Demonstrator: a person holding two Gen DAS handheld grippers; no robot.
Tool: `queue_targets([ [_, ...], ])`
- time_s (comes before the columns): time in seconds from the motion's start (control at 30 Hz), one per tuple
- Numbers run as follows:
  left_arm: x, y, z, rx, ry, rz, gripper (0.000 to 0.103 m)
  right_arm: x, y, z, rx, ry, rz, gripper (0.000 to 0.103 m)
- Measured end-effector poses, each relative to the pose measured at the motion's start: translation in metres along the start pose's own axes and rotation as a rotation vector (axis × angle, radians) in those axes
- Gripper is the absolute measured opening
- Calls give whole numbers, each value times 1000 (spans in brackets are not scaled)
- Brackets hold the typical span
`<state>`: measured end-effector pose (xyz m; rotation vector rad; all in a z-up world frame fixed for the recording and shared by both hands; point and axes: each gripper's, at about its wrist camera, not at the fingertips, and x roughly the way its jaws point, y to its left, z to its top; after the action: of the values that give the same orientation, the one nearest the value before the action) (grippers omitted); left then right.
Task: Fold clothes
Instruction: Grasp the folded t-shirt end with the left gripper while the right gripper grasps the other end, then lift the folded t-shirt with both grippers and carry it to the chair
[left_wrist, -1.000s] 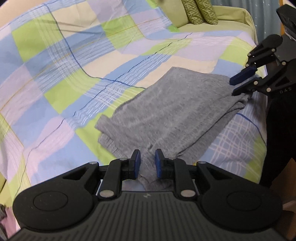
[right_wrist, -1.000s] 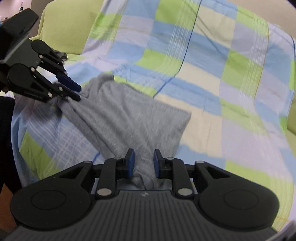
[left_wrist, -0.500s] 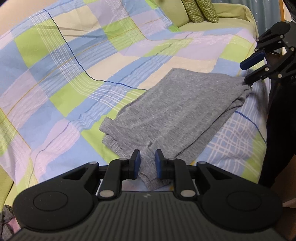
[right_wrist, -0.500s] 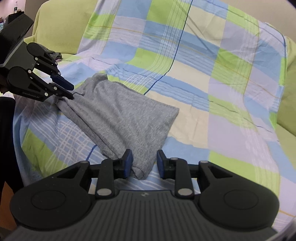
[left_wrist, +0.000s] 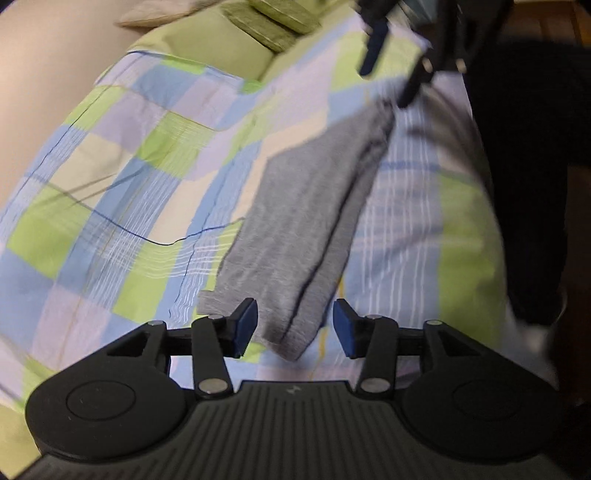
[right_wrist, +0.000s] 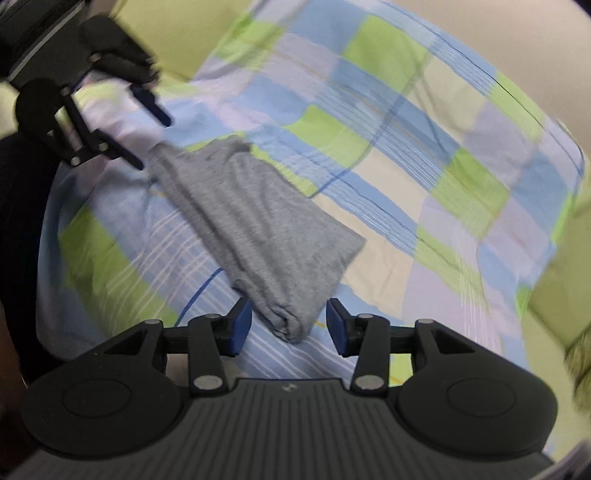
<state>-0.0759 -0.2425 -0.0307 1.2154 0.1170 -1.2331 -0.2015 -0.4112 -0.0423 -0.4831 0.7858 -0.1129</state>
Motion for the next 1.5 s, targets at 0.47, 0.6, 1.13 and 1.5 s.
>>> queue_targets([
  [0.47, 37, 0, 4, 124, 19, 53, 53, 37, 26, -4, -323, 58, -58, 40],
  [0.6, 39, 2, 1, 100, 20, 50, 53, 49, 28, -1, -365, 49, -63, 40],
  [1.13, 42, -7, 6, 195, 72, 3, 14, 55, 39, -10, -489, 24, -71, 8],
  [1.5, -48, 40, 42, 146, -25, 144, 13, -39, 10, 27, -415, -92, -182, 8],
])
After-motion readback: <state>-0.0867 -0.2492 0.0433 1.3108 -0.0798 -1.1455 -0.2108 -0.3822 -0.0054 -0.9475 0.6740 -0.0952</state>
